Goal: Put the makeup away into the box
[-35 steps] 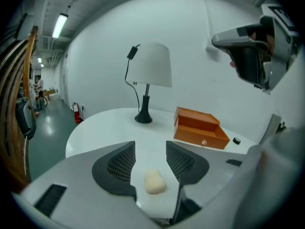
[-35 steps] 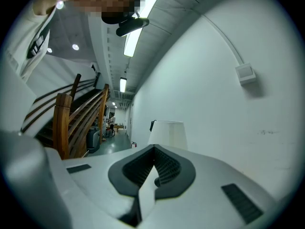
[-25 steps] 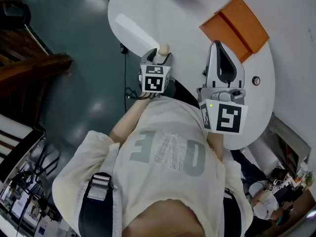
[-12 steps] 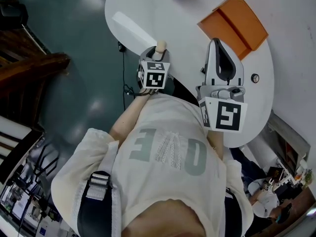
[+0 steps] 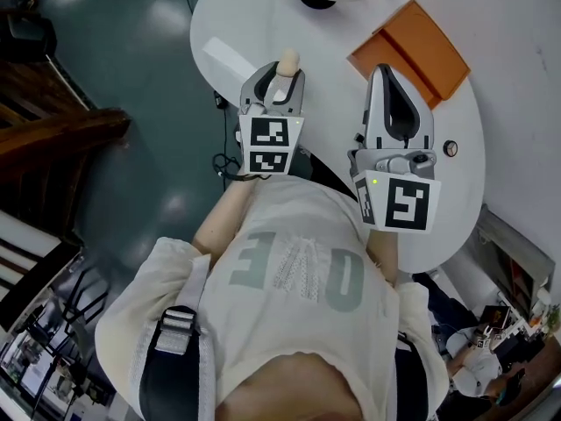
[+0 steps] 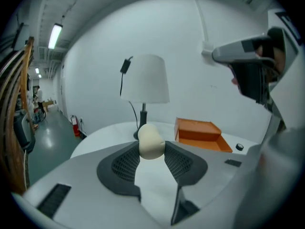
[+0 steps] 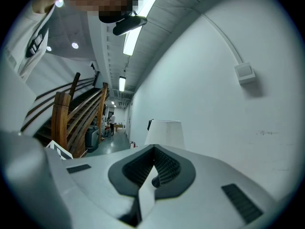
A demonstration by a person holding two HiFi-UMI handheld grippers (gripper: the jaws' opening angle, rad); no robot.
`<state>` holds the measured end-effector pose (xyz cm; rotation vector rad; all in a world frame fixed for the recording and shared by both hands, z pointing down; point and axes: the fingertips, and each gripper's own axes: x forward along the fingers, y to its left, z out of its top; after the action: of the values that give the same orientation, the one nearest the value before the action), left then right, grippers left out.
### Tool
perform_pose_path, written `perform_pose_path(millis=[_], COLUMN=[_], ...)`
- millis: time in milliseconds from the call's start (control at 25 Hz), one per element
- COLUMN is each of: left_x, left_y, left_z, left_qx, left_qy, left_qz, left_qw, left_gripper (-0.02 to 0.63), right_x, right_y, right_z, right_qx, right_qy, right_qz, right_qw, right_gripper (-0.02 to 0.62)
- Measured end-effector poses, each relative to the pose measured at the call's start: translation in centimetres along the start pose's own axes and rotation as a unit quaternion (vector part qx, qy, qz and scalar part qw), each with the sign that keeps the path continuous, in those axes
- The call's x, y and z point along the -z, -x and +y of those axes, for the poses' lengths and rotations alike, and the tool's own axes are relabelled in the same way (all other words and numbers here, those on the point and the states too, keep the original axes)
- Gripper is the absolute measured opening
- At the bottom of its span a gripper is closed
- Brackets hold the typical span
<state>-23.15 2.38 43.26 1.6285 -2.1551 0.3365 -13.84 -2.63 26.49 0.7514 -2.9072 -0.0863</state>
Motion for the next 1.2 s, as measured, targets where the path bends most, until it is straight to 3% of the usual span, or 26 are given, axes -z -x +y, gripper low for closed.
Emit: perform_pose_path(millis=[320,680,880,1200], left_x=[-11.0,-13.4,-13.2,-11.5], left_y=[4.4,5.0,3.3,-4.4], left_z=[-1.7,-3.3,-4.4,-9.9], left_qx=[0.005,0.020,0.044,0.128], left_qy=[-0.034,-0.051,-0.070,-0.124], left_qz=[-0.141,-0.180,-0.157,-0.072], left_qw=[0.9894,0.9822,0.9842,0.9813], left_gripper=[0.163,0.156,0.152,0.152], right_x=[-0.9,-0.7,-0.1,2.8], right_y=[0.3,0.6,1.0,1.7], right_z=[-0.9,-1.8,-2.9,-7.2], right_qx=[0.008,0.013,0.029,0.080], right_qy=[-0.011,-0.016,-0.018,-0.036], right_qz=[-0.020,-0.022,-0.012,0.025], right_qw=[1.000,1.000,0.999,0.996], right_gripper=[0.005,0.005,0.005,0.005])
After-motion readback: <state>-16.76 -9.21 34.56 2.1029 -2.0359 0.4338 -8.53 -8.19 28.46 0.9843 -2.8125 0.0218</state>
